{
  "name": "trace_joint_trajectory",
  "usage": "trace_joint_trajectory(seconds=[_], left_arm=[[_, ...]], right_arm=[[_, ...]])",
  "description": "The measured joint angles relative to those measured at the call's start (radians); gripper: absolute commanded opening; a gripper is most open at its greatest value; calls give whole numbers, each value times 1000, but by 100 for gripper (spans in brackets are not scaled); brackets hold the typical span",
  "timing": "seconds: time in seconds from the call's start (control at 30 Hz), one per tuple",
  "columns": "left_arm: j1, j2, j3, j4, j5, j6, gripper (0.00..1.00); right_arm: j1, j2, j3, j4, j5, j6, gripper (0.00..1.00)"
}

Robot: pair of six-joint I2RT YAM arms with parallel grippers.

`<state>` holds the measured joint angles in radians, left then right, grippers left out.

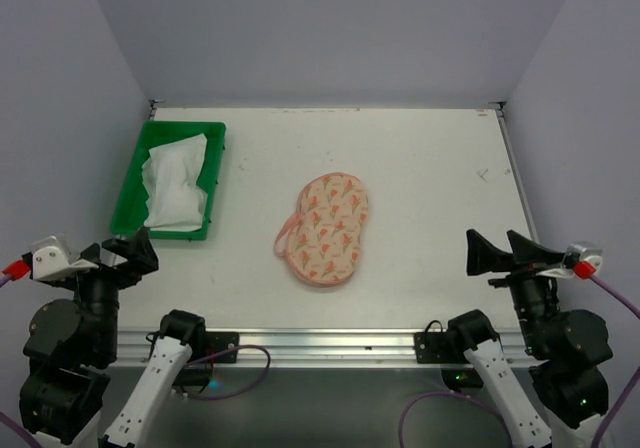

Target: Unzip the laundry bag and remove the bra

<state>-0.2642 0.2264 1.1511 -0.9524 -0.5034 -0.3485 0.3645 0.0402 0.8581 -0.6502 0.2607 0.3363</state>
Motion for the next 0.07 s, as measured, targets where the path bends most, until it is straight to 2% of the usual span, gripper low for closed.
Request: trace_joint_trajectory(seconds=[0.07], left_arm=[[0,0,-4,0,2,0,100]], right_arm=[[0,0,-4,0,-2,2,99]])
